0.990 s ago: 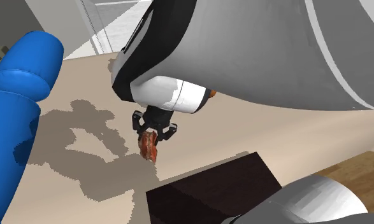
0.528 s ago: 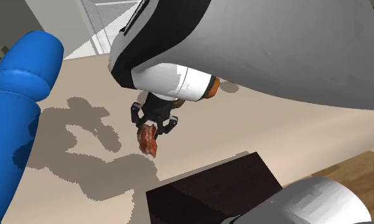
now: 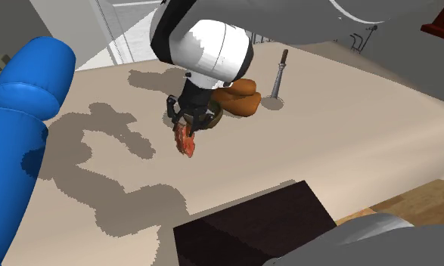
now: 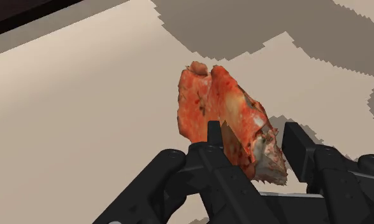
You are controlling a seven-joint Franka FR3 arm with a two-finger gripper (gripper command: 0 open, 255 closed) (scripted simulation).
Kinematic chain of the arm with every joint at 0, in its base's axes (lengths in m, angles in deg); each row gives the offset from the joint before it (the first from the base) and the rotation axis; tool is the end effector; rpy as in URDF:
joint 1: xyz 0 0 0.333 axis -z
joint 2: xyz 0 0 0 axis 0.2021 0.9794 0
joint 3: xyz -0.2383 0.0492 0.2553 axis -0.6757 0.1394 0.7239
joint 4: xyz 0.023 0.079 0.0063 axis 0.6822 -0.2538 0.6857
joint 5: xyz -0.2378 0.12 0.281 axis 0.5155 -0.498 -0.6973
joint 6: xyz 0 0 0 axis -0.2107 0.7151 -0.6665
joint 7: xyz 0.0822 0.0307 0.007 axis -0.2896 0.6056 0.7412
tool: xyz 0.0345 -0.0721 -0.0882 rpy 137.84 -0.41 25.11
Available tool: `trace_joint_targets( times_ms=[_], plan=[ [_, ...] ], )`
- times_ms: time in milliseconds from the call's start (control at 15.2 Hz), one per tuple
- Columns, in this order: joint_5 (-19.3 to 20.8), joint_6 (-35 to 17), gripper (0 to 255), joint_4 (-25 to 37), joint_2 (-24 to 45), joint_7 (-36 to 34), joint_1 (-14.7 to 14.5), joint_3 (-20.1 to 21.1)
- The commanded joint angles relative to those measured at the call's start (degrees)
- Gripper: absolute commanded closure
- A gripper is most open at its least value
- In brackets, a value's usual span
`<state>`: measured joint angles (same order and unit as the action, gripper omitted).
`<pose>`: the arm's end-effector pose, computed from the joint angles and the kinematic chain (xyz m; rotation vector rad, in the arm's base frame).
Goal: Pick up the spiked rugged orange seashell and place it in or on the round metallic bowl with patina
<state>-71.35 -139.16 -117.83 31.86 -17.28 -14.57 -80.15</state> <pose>0.4337 0.0752 0.4028 -2.6435 0.5793 0.1868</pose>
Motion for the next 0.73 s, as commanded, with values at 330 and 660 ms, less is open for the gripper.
trace_joint_targets(
  times_ms=[330,660],
  plan=[
    [2.85,4.57,255,15.95,13.26,2.83,2.95,-3.29],
    [4.12,9.15,255,29.06,22.75,3.7,4.8,-4.81]
  ],
)
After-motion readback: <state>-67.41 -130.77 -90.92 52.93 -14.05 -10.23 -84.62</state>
